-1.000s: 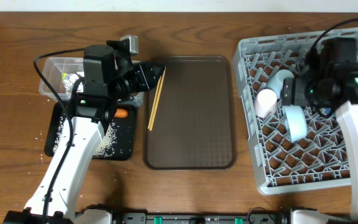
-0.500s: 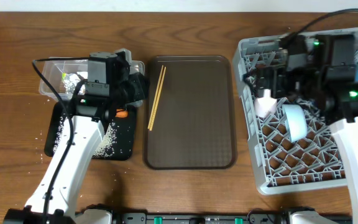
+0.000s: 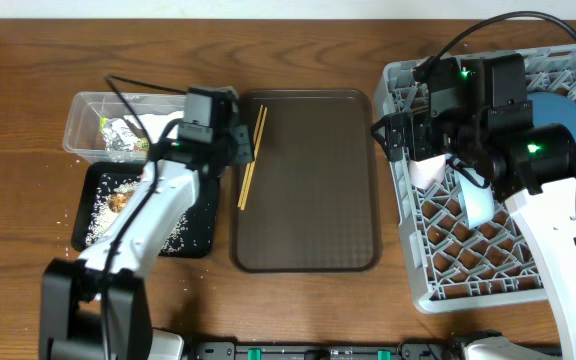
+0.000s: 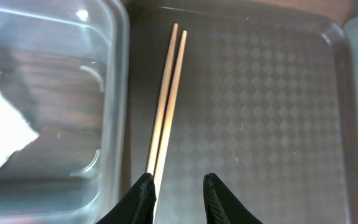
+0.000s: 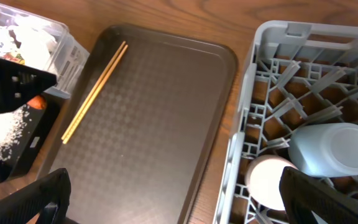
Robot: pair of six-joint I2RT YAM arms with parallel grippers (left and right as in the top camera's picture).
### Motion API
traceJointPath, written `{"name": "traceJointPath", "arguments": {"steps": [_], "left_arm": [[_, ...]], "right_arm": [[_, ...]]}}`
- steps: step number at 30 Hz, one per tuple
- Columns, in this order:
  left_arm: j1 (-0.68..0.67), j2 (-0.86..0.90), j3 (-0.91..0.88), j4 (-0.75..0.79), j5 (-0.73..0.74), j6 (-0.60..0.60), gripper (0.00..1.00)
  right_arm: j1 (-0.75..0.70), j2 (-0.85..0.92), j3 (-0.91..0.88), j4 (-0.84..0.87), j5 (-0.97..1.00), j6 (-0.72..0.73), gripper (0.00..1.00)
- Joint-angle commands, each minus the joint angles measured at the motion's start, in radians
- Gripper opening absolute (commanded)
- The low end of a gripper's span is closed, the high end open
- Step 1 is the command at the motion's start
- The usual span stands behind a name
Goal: Sort waste into correct bins and load items into the dishwasher rack
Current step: 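Move the left gripper down onto the wooden chopsticks on the brown tray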
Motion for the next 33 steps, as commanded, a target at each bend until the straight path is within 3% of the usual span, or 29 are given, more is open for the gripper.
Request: {"name": "traceJointPath", "arguments": {"steps": [1,5,16,33], "left_arm": [[-0.037,0.072,0.026,0.032,-0.098,0.046,0.27],[-0.059,0.156,0.026,0.074,-0.186,0.047,0.27],[-0.058,0.285,0.026,0.214,-0.185,0.053,0.27],[-0.059,0.359,0.026,0.196,-0.183,0.053,0.27]], "right_arm": [[0.008,0.002,0.003,-0.005,0.025,0.01,0.99],[0.008,0.002,0.003,-0.022,0.025,0.01,0.99],[0.008,0.002,0.003,-0.063,0.025,0.01,0.99],[0.008,0.002,0.003,-0.085,0.044,0.002,0.99]]}}
